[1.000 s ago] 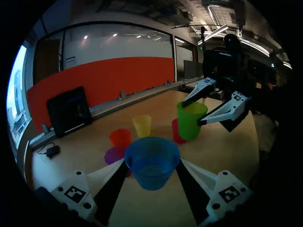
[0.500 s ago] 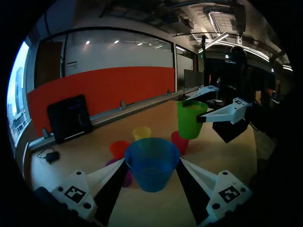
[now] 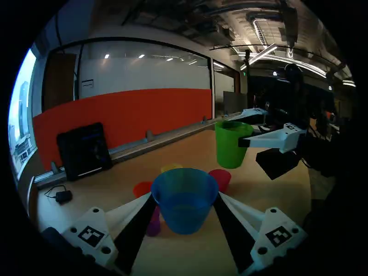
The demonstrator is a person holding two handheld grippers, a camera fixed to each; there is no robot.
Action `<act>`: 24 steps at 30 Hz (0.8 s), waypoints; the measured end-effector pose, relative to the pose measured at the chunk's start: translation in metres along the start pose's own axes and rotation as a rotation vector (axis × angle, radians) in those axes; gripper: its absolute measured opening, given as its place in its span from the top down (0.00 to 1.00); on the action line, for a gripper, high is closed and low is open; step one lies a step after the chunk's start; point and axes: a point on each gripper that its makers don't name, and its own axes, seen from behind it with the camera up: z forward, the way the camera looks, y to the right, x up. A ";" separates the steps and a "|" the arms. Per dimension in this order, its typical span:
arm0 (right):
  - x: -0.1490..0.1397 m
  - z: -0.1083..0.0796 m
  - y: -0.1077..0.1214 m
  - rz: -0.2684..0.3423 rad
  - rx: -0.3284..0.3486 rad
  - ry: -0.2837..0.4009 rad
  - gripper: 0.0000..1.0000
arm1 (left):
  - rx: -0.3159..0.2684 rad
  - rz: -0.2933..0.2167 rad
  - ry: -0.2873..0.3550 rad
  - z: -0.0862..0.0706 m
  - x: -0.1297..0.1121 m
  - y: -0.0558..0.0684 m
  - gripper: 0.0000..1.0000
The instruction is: Pour water
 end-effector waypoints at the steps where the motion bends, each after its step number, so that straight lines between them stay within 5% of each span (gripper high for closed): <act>1: 0.000 0.000 0.000 0.001 0.001 0.000 0.05 | 0.001 0.000 0.002 0.000 0.001 0.000 0.14; 12: 0.001 0.001 -0.001 -0.010 0.014 -0.007 0.05 | 0.009 0.008 0.048 0.002 0.023 -0.005 0.15; 24: 0.002 0.003 -0.005 -0.003 0.034 -0.004 0.06 | 0.038 0.070 0.131 -0.007 0.068 -0.010 0.15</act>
